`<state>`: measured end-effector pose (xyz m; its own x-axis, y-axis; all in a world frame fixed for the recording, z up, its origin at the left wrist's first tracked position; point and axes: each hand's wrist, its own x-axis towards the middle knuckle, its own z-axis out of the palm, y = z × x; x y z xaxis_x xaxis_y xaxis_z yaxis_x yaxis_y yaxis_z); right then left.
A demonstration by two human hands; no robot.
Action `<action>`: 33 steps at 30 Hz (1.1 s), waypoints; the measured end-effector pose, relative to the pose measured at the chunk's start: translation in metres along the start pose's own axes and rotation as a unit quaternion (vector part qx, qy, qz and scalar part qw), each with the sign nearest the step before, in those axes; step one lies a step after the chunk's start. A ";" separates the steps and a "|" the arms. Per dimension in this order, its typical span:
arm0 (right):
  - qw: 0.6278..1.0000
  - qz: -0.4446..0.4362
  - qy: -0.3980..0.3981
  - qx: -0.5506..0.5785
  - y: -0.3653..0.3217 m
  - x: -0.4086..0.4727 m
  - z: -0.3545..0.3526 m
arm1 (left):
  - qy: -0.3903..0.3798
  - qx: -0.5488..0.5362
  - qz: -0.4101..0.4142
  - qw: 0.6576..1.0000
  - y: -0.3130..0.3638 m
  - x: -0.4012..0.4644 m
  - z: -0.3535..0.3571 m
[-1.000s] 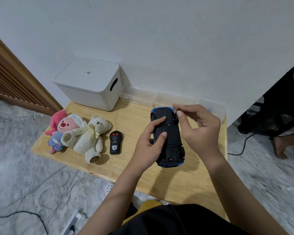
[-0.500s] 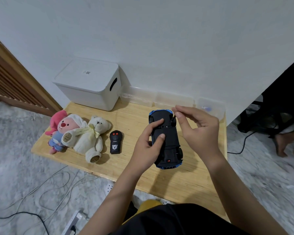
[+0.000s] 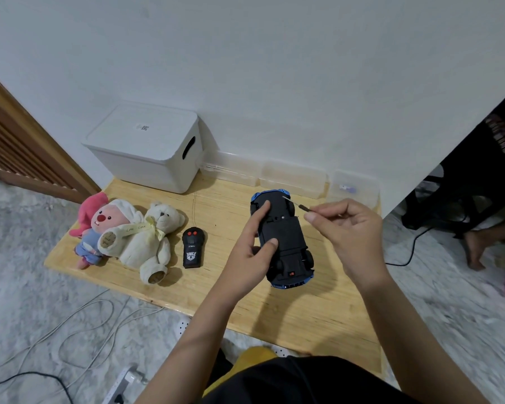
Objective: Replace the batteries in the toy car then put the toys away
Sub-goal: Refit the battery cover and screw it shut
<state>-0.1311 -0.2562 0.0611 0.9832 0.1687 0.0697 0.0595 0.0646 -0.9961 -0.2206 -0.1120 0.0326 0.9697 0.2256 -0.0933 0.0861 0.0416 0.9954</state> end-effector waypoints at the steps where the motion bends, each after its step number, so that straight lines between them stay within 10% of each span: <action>1: 1.000 0.010 0.006 -0.004 0.006 -0.004 0.001 | -0.001 -0.004 -0.001 1.000 -0.002 0.000 0.001; 12: 0.975 -0.038 0.012 -0.220 0.043 -0.028 0.009 | 0.054 0.036 -0.002 0.998 -0.020 0.003 0.003; 33: 0.994 0.050 0.030 -0.088 0.043 -0.021 0.005 | -0.026 -0.202 -0.070 0.976 -0.033 0.005 0.000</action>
<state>-0.1496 -0.2515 0.0167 0.9939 0.1066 -0.0288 -0.0154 -0.1239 -0.9922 -0.2189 -0.1125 -0.0008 0.9662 0.1411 -0.2160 0.1312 0.4522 0.8822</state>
